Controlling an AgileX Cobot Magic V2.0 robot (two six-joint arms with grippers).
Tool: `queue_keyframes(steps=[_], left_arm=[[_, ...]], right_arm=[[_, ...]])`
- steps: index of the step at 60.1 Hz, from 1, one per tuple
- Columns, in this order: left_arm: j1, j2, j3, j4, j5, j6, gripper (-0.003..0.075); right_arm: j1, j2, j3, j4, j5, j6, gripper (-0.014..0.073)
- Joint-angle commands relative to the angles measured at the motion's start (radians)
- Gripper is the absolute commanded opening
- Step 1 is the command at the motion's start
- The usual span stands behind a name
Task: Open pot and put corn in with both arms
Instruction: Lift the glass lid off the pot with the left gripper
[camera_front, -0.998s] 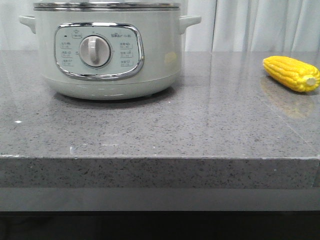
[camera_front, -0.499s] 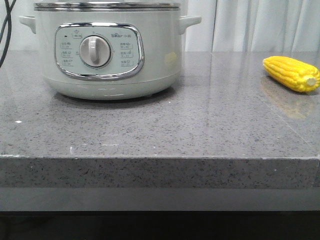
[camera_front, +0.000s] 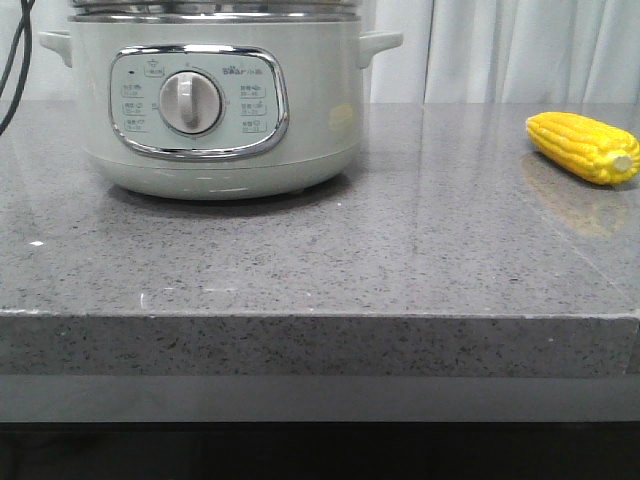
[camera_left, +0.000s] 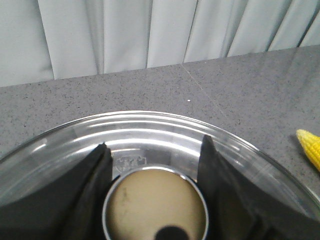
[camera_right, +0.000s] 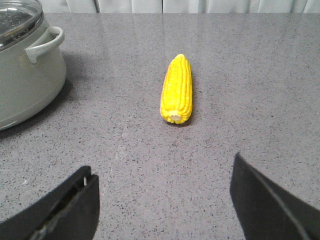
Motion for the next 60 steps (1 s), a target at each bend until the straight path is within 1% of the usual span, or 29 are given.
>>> queue_keyframes(steps=[1, 11, 16, 26, 32, 36, 41, 55, 60], left_arm=[[-0.005, -0.078, -0.099, -0.009, -0.109, -0.01, 0.02], [-0.005, -0.128, -0.16, -0.009, -0.042, -0.01, 0.02], [-0.003, -0.17, -0.173, 0.004, 0.021, -0.01, 0.02], [-0.001, -0.279, -0.173, 0.087, 0.143, -0.01, 0.02], [-0.001, -0.348, -0.152, 0.11, 0.198, -0.01, 0.02], [-0.001, -0.403, -0.113, 0.116, 0.215, -0.01, 0.02], [-0.001, -0.476, -0.043, 0.118, 0.206, -0.01, 0.02], [-0.001, -0.718, 0.217, 0.123, 0.2, -0.014, 0.02], [-0.001, -0.801, 0.306, 0.102, 0.2, -0.016, 0.02]], right_arm=[[-0.002, 0.015, -0.029, 0.002, -0.084, -0.004, 0.0559], [-0.002, 0.015, -0.029, 0.002, -0.084, -0.004, 0.0559], [-0.002, 0.015, -0.029, 0.002, -0.084, -0.004, 0.0559], [-0.002, 0.015, -0.029, 0.002, -0.084, -0.004, 0.0559], [-0.002, 0.015, -0.029, 0.002, -0.084, -0.004, 0.0559], [-0.002, 0.015, -0.029, 0.002, -0.084, -0.004, 0.0559], [-0.002, 0.015, -0.029, 0.002, -0.084, -0.004, 0.0559], [-0.002, 0.015, -0.029, 0.002, -0.084, -0.004, 0.0559], [-0.002, 0.015, -0.029, 0.002, -0.084, -0.004, 0.0559]])
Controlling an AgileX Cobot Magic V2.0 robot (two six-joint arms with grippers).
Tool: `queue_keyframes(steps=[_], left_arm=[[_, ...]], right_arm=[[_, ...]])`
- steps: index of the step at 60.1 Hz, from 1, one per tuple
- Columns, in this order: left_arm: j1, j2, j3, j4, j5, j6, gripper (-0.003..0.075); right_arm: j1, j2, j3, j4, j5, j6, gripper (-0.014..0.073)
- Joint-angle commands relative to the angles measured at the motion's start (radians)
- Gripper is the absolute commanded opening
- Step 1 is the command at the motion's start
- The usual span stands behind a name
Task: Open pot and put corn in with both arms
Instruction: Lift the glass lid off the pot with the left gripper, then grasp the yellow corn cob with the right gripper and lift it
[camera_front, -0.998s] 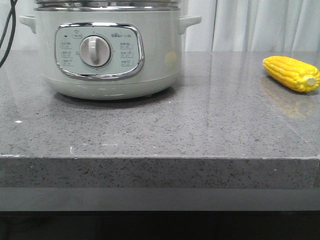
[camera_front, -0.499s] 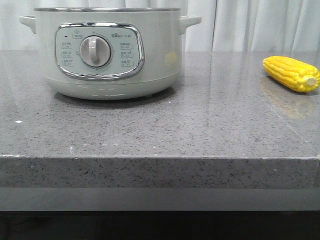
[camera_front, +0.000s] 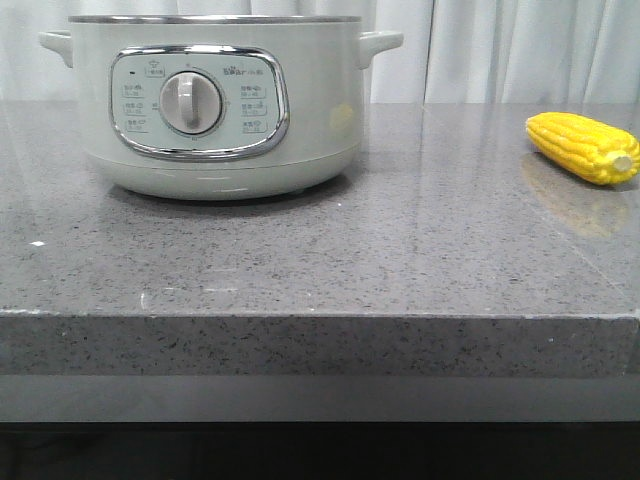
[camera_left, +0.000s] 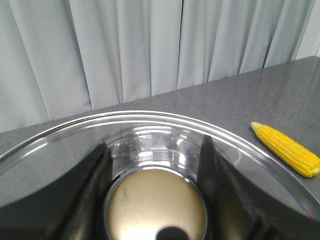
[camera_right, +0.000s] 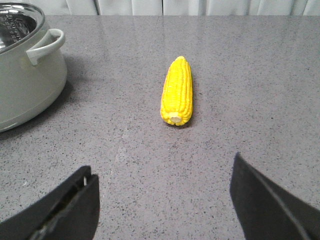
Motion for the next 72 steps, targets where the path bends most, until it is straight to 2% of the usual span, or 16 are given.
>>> queue_keyframes(steps=[1, 18, 33, 46, 60, 72], left_arm=[[-0.001, -0.114, 0.044, -0.024, -0.138, -0.011, 0.02], [-0.001, -0.378, 0.306, -0.044, -0.138, -0.011, 0.02], [-0.001, -0.423, 0.353, -0.044, -0.138, -0.011, 0.02], [-0.001, -0.423, 0.355, -0.044, -0.138, -0.011, 0.02], [-0.001, -0.423, 0.355, -0.044, -0.138, -0.011, 0.0198], [-0.001, -0.423, 0.355, -0.044, -0.138, -0.011, 0.0197]], right_arm=[[-0.002, 0.015, -0.029, 0.002, -0.078, -0.004, 0.0559], [-0.002, 0.015, -0.029, 0.003, -0.057, -0.004, 0.0559], [-0.003, 0.122, -0.086, 0.004, -0.049, -0.004, 0.0559], [-0.003, 0.361, -0.255, 0.001, 0.002, -0.004, 0.0559], [-0.003, 0.654, -0.487, -0.001, 0.128, -0.004, 0.0559], [-0.003, 0.895, -0.682, -0.078, 0.224, -0.004, 0.0559]])
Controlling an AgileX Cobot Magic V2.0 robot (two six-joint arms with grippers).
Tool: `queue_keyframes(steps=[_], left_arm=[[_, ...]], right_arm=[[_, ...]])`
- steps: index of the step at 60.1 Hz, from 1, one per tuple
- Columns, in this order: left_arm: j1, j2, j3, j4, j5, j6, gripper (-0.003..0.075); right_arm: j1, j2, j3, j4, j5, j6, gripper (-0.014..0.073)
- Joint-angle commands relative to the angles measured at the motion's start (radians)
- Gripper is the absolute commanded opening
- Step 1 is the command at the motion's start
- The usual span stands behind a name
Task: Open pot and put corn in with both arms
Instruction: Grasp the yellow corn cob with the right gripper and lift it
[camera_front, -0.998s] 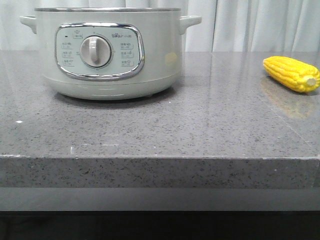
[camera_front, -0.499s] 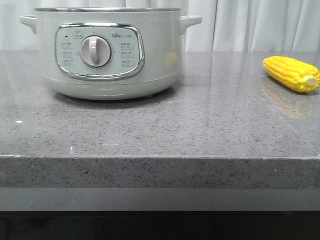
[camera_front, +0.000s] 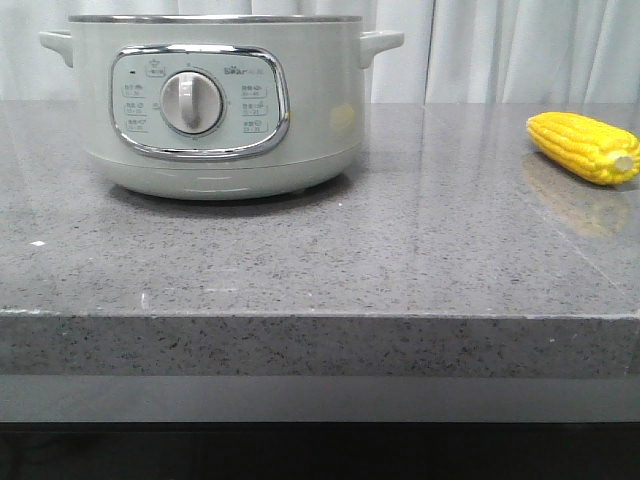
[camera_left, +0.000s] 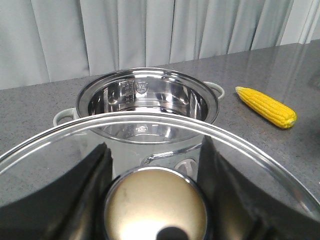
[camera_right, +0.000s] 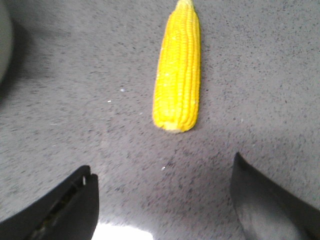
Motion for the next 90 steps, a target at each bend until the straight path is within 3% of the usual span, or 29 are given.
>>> queue_keyframes(steps=[1, 26, 52, 57, 63, 67, 90], left_arm=[[-0.001, -0.005, -0.04, -0.01, -0.149, -0.008, 0.0197], [-0.001, -0.005, -0.04, -0.01, -0.149, -0.008, 0.0197], [-0.001, -0.005, -0.04, -0.01, -0.149, -0.008, 0.0195], [-0.001, -0.005, -0.04, -0.01, -0.149, -0.008, 0.0187], [-0.001, -0.005, -0.04, -0.01, -0.149, -0.008, 0.0186], [-0.001, -0.005, -0.04, -0.01, -0.149, -0.008, 0.0186], [-0.001, -0.005, -0.04, -0.01, -0.149, -0.008, 0.0186]], right_arm=[[-0.003, 0.08, -0.115, -0.042, -0.005, -0.004, 0.0559], [-0.003, 0.446, -0.393, -0.049, 0.061, -0.004, 0.0559], [-0.003, 0.614, -0.457, -0.07, 0.06, -0.004, 0.0556], [-0.003, 0.619, -0.457, -0.07, 0.074, -0.004, 0.0498], [-0.003, 0.619, -0.457, -0.07, 0.084, -0.004, 0.034], [-0.003, 0.619, -0.458, -0.07, 0.091, -0.004, 0.028], [0.005, 0.56, -0.557, -0.017, 0.191, -0.016, 0.028]])
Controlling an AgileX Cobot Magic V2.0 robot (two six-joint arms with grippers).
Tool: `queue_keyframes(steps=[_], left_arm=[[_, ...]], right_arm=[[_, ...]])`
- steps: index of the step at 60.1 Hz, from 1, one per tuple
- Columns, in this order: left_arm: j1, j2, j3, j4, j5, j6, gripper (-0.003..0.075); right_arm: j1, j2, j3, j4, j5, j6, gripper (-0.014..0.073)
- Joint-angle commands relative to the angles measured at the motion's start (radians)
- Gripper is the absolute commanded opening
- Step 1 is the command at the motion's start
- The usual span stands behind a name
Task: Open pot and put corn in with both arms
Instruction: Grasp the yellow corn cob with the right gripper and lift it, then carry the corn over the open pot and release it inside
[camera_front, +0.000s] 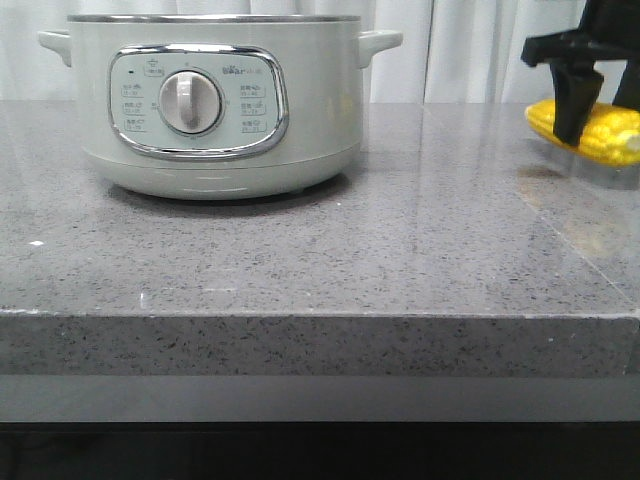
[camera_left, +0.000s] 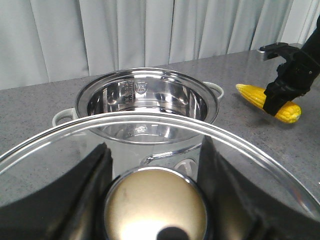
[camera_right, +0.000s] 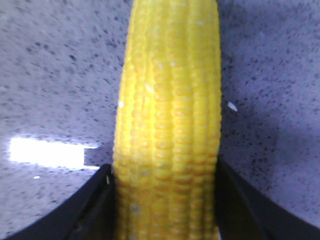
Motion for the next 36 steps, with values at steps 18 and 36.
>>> queue_keyframes(steps=[18, 36], left_arm=[[-0.001, -0.005, -0.04, -0.01, -0.149, -0.008, 0.0186], [-0.001, -0.005, -0.04, -0.01, -0.149, -0.008, 0.0186]], right_arm=[[0.068, -0.246, -0.145, 0.142, -0.003, -0.087, 0.0278], [0.176, -0.319, -0.213, 0.24, -0.011, -0.189, 0.0278]])
